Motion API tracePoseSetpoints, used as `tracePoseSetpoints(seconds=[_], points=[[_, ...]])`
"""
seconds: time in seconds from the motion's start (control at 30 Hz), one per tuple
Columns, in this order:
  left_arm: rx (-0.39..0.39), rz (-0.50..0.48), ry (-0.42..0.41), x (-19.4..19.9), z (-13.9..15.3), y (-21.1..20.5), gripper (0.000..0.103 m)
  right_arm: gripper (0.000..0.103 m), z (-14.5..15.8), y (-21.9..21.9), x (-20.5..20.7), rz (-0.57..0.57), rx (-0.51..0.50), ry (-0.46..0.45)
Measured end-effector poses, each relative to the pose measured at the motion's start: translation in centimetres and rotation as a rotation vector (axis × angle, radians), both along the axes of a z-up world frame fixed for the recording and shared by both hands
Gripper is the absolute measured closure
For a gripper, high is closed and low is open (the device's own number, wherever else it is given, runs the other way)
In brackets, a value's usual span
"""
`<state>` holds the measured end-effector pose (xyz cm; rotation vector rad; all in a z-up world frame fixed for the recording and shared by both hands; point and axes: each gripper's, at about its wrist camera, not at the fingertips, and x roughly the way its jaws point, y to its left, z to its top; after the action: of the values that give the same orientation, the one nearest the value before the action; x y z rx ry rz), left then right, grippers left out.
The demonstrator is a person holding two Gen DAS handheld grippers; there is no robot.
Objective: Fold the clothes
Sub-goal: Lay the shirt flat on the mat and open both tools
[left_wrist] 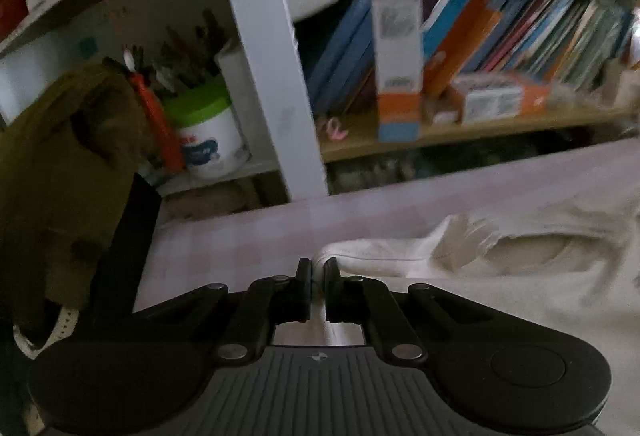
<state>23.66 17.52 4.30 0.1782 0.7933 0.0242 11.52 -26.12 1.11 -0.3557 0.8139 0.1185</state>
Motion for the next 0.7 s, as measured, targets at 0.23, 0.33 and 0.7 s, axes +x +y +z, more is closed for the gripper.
tracePoseSetpoints(seconds=[0.23, 0.33, 0.7], points=[[0.036, 0.101, 0.0, 2.2, -1.7, 0.3, 0.088, 0.045, 1.3, -1.8, 0.6, -0.054, 0.118, 0.037], [0.058, 0.081, 0.021, 1.6, -1.4, 0.2, 0.088, 0.043, 2.0, -3.5, 0.4, -0.095, 0.21, 0.071], [-0.214, -0.046, -0.012, -14.9, 1.3, -3.1, 0.087, 0.04, 3.9, -9.4, -2.6, -0.185, 0.47, 0.166]])
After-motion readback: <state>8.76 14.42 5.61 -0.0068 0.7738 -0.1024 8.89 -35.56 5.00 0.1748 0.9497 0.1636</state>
